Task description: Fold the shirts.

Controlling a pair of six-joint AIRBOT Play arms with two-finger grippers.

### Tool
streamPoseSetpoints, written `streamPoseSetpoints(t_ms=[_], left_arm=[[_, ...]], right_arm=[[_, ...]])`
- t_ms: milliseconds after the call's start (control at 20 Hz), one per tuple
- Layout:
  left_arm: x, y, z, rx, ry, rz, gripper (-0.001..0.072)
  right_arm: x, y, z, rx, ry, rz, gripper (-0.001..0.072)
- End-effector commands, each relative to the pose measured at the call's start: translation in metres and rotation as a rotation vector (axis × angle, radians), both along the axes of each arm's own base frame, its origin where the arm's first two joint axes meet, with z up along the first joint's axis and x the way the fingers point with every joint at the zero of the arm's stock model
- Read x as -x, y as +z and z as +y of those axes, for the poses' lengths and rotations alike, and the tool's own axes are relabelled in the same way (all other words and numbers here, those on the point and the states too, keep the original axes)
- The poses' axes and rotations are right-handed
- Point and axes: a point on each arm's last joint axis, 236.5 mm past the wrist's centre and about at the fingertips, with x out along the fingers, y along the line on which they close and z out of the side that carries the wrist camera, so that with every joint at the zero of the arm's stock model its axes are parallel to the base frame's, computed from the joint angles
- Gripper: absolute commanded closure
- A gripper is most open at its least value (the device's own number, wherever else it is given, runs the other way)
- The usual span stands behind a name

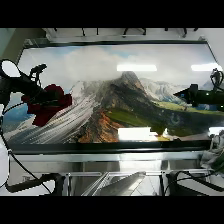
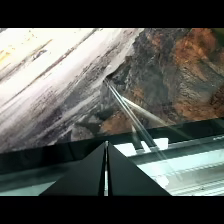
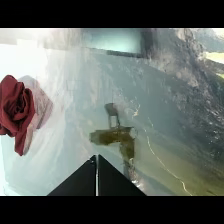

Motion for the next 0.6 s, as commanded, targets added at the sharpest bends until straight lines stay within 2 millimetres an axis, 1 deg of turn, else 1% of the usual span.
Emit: streamPoseSetpoints(t_ms=[0, 200, 350, 400, 450, 500, 550], left_arm=[[-0.014, 0.001, 0.004, -0.004, -0.034, -0.072, 0.0691], [-0.019, 0.002, 0.002, 0.000, -0.032, -0.092, 0.0691], [-0.048, 0.008, -0.009, 0.008, -0.020, -0.216, 0.0691], [-0.052, 0.009, -0.012, 0.005, -0.027, -0.236, 0.0691], [-0.053, 0.007, -0.012, -0.007, -0.034, -0.237, 0.0691], [-0.059, 0.004, -0.004, -0.043, -0.029, -0.254, 0.0689], [-0.066, -0.001, 0.015, -0.119, -0.017, -0.267, 0.0555]], right_arm=[[0.000, 0.000, 0.000, 0.000, 0.000, 0.000, 0.0690], [0.000, 0.000, 0.000, 0.000, 0.000, 0.000, 0.0690], [0.000, 0.000, 0.000, 0.000, 0.001, 0.000, 0.0690], [0.000, 0.000, 0.000, 0.000, -0.001, 0.000, 0.0690], [0.000, 0.000, 0.000, 0.000, -0.001, 0.000, 0.0690], [0.000, 0.000, 0.000, -0.001, 0.000, 0.000, 0.0690], [0.000, 0.000, 0.000, 0.000, -0.001, 0.000, 0.0690]])
